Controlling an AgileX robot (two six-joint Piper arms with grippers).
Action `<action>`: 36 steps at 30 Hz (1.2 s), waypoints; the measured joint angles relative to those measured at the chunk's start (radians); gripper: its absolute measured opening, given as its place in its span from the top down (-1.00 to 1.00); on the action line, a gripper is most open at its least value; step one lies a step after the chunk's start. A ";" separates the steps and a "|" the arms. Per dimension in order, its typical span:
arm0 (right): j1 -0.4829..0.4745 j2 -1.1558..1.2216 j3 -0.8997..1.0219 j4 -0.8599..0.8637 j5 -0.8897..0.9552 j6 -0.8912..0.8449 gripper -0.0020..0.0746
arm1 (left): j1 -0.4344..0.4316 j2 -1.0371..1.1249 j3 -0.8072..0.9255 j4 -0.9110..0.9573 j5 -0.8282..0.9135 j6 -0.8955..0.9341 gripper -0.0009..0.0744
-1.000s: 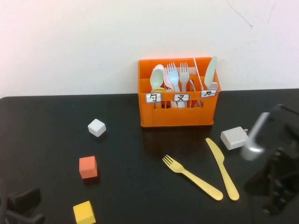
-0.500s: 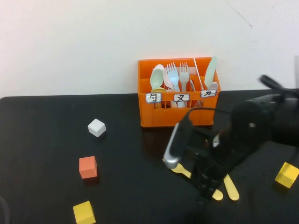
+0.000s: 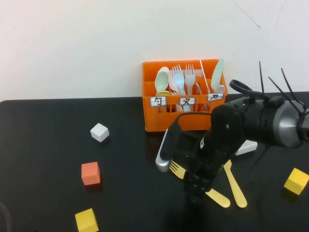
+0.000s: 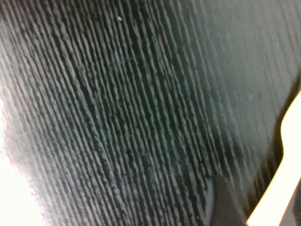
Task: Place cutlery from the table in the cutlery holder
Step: Pick up the fork
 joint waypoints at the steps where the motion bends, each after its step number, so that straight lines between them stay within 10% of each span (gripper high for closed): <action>1: 0.000 0.005 0.000 -0.011 0.000 0.007 0.10 | 0.000 0.000 0.000 0.000 0.000 0.002 0.98; 26: -0.037 0.099 -0.004 -0.059 -0.038 0.128 0.06 | 0.000 0.000 0.000 0.000 -0.028 0.015 0.98; 36: -0.037 0.105 -0.009 -0.055 -0.056 0.148 0.59 | 0.000 0.000 0.000 0.000 -0.038 0.015 0.98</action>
